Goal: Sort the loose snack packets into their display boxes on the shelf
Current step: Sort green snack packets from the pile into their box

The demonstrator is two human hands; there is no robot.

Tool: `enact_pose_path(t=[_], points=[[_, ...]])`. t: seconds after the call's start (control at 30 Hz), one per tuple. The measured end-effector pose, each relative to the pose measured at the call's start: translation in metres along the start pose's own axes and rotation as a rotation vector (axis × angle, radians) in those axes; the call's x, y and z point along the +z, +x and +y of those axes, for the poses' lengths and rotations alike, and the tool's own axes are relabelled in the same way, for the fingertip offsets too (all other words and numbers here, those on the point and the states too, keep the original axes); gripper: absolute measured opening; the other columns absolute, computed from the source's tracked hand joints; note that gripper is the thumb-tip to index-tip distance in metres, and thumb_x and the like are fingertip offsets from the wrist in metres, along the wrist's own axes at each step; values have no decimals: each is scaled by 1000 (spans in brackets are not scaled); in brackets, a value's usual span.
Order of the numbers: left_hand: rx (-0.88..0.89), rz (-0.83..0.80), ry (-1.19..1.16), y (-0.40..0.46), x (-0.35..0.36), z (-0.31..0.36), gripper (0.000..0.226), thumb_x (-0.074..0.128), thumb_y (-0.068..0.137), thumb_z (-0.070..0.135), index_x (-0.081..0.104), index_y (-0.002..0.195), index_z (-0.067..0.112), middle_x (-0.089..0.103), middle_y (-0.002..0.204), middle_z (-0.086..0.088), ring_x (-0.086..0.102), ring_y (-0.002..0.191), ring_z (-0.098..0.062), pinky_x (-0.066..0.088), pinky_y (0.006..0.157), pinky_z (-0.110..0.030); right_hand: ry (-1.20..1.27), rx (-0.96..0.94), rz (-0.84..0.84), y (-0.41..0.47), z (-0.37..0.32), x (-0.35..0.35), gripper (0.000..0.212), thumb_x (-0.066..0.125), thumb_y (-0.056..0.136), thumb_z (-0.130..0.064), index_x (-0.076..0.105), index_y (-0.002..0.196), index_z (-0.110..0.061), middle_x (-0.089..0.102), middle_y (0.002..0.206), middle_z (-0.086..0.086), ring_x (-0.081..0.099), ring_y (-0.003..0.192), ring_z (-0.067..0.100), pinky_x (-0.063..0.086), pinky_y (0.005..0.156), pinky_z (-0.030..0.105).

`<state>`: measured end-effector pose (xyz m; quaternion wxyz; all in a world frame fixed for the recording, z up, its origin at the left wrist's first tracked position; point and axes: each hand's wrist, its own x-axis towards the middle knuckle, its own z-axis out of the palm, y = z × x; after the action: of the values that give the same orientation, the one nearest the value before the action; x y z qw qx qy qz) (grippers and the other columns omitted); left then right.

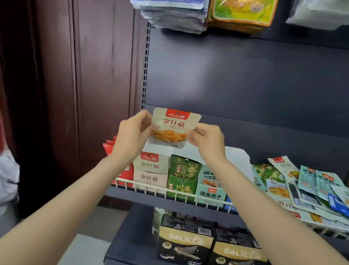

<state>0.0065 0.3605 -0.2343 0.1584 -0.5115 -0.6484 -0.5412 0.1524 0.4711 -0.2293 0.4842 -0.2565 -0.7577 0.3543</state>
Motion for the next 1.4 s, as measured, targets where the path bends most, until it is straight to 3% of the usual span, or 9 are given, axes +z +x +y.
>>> enact_pose_path(t=[0.17,0.27,0.37,0.53,0.73,0.87,0.97,1.17,1.4], points=[[-72,-33,20,-3,-7,-22,10,63,89,12,57,95,11,68,96,0,61,83,-9,46,71,-6,-68,13,-60,4,2,27,15,65,87,-11,73,96,-4,73,96,8,69,91,28,54,87,47],[-92,-39,-4,-6,-6,-26,33,65,87,9,50,117,12,64,114,-5,63,97,-14,51,80,-22,-181,-5,-103,6,7,32,21,65,86,-12,69,90,8,70,96,20,67,90,34,53,81,52],[25,-4,19,-7,-5,-23,60,67,82,3,40,132,22,53,122,-1,53,105,-8,48,86,-23,-306,4,-201,8,9,32,23,66,86,-18,69,88,5,69,96,20,66,89,32,53,82,49],[127,-68,275,-4,-7,-23,18,58,91,12,59,108,6,64,102,-8,60,95,-22,42,78,-23,-386,-40,-303,13,0,29,22,63,88,-17,70,83,3,70,86,18,66,80,33,54,79,47],[104,-141,343,-2,-15,-29,21,54,94,12,63,111,6,66,104,-9,62,95,-26,48,83,-32,-534,-54,-402,10,-6,35,30,60,91,-16,64,71,6,45,53,1,38,49,14,33,52,24],[50,-435,477,0,-13,-33,21,51,95,18,63,112,14,67,106,-6,64,92,-24,55,80,-39,-489,-52,-452,7,-7,35,19,60,91,-16,70,80,-5,66,77,6,54,64,13,41,58,21],[55,-475,424,0,-11,-34,23,50,96,20,61,115,16,66,103,-3,64,89,-18,55,75,-34,-446,-84,-453,7,-9,33,17,60,90,-18,73,97,-9,70,101,4,63,90,18,49,76,28],[64,-500,367,-2,-4,-36,24,50,96,26,66,108,13,69,102,-2,61,80,-12,50,72,-25,-521,32,-630,12,-6,27,24,57,90,-24,74,99,-9,70,106,8,62,102,25,49,94,40],[76,-402,235,-13,8,-10,19,50,95,19,66,105,14,68,98,3,62,88,-10,50,81,-28,-279,-11,-376,-5,-3,-11,16,57,89,-18,73,95,-17,72,93,-1,67,90,12,51,82,28]])
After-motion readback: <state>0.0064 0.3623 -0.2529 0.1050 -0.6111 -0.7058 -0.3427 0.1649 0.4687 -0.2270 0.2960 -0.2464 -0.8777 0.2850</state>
